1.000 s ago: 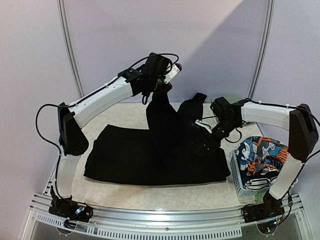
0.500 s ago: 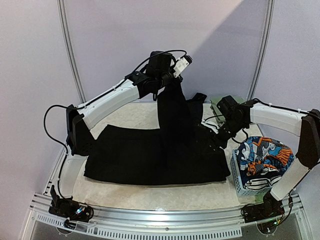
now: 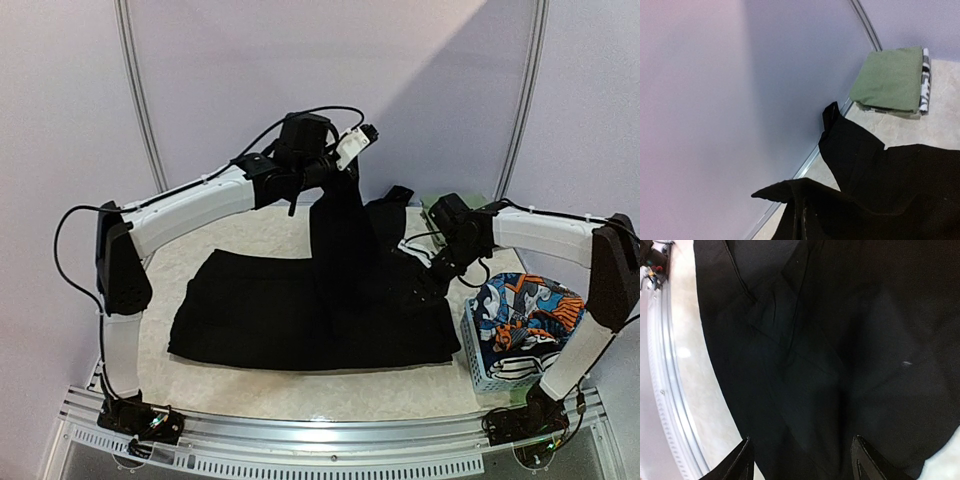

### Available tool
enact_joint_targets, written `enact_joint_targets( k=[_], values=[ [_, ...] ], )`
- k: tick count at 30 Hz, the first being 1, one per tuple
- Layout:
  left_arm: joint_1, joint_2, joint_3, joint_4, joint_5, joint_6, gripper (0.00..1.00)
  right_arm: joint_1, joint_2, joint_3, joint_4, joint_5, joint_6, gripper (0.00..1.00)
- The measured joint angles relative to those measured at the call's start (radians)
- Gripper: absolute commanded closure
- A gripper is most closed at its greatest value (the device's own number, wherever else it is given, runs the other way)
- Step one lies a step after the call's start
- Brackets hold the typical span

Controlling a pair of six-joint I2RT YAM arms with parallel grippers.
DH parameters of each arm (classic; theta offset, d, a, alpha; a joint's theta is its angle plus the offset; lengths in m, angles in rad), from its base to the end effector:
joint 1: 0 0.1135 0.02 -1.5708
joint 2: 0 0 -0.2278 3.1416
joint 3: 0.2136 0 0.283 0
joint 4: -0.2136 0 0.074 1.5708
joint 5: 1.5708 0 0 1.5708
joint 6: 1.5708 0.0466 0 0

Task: Fold and stack the mixed laundry pile
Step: Adjust the 1/3-folded shirt at the center of the board.

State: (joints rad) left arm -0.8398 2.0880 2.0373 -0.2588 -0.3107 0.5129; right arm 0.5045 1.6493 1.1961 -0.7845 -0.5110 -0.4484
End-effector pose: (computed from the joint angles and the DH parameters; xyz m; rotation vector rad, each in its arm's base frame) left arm 0.3609 -0.3811 0.3213 0.9949 1.5781 0.0662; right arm 0.2956 0.1893 0.1651 -1.3616 2.3763 0.7273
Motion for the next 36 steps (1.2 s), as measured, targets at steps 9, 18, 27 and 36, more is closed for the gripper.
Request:
enact_joint_targets(
  k=[9, 18, 27, 36],
  values=[
    [0.0, -0.226, -0.19, 0.097, 0.073, -0.106, 1.0, 0.002, 0.218, 0.054, 0.008, -0.084, 0.103, 0.33],
    [0.008, -0.349, -0.343, 0.111, 0.03, -0.17, 1.0, 0.001, 0.243, 0.054, 0.054, -0.056, 0.186, 0.3],
    [0.01, -0.45, -0.432, 0.137, 0.014, -0.206, 1.0, -0.058, 0.259, 0.16, 0.018, -0.045, 0.117, 0.27],
    [0.011, -0.451, -0.461, 0.149, 0.003, -0.215, 1.0, -0.066, 0.303, 0.328, 0.0, -0.062, 0.003, 0.44]
  ],
)
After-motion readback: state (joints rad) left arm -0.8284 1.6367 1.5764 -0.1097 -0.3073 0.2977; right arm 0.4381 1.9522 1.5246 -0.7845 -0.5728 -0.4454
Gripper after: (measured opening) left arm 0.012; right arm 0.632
